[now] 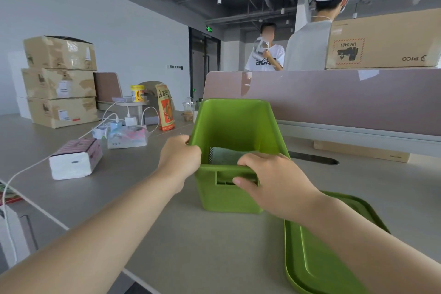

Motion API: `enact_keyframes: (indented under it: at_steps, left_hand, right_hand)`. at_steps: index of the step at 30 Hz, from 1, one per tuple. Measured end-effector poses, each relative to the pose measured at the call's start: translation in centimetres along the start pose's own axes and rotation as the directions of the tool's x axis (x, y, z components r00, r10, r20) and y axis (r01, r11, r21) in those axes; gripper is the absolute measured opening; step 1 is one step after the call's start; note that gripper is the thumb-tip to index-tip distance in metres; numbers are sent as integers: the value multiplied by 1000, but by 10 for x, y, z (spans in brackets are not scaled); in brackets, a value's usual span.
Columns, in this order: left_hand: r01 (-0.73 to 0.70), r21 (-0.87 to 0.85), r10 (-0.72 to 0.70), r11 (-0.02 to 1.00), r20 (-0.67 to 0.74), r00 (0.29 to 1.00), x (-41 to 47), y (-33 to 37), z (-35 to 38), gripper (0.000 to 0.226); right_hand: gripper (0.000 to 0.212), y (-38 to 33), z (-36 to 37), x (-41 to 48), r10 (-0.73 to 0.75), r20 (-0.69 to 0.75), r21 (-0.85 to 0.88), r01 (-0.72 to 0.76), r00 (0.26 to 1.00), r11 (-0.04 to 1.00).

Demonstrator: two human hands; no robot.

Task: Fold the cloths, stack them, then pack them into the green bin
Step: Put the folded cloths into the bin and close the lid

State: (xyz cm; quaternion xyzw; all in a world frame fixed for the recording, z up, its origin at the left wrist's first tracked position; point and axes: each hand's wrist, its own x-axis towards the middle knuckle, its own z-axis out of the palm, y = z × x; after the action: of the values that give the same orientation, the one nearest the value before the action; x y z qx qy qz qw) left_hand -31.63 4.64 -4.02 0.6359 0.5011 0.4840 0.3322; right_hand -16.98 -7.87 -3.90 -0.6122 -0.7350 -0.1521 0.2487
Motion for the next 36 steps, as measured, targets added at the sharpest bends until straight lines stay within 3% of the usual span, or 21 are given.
enact_keyframes:
  at_steps: [5, 9, 14, 18, 20, 23, 26, 29, 31, 33, 35, 36]
  left_hand:
    - [-28, 52, 24, 998, 87, 996, 15, 5, 18, 24]
    - [60, 71, -67, 996, 103, 992, 33, 14, 33, 17]
    - [194, 54, -201, 979, 170, 965, 59, 20, 45, 61]
    - [255, 72, -263, 964, 170, 950, 65, 26, 51, 52]
    - [206, 98, -217, 974, 115, 969, 65, 27, 50, 44]
    - [-112, 257, 144, 960, -110, 984, 55, 29, 48, 38]
    - [-389, 292, 452, 874, -197, 870, 28, 39, 52, 29]
    - [-646, 303, 703, 701, -140, 697, 0, 44, 67, 28]
    - [-825, 292, 861, 483, 9, 508, -23, 45, 81, 27]
    - [-943, 214, 933, 256, 201, 299, -47, 38, 98, 24]
    - [-981, 129, 899, 145, 396, 185, -68, 24, 118, 21]
    - [-984, 109, 855, 141, 487, 177, -77, 16, 128, 20]
  right_hand:
    - [30, 18, 16, 10, 25, 16, -172, -22, 1000, 985]
    - [28, 31, 6, 25, 112, 94, -140, -99, 989, 985]
    - [23, 49, -1, 47, 141, 171, -143, -117, 975, 983]
    - [23, 56, 0, 50, 109, 159, -108, -92, 981, 990]
    - [22, 60, 0, 45, 71, 112, 77, -80, 991, 994]
    - [25, 71, -2, 29, 144, -88, 362, -103, 986, 926]
    - [17, 92, -2, 9, 356, -247, 398, -241, 901, 885]
    - [19, 119, 3, -18, 588, -167, 395, -493, 792, 775]
    - [26, 135, 8, -40, 695, -87, 329, -638, 713, 696]
    - [31, 145, 11, -63, 759, -69, 274, -720, 647, 638]
    - [32, 153, 14, -82, 807, -61, 203, -784, 587, 586]
    - [31, 157, 15, -91, 829, -40, 147, -818, 557, 557]
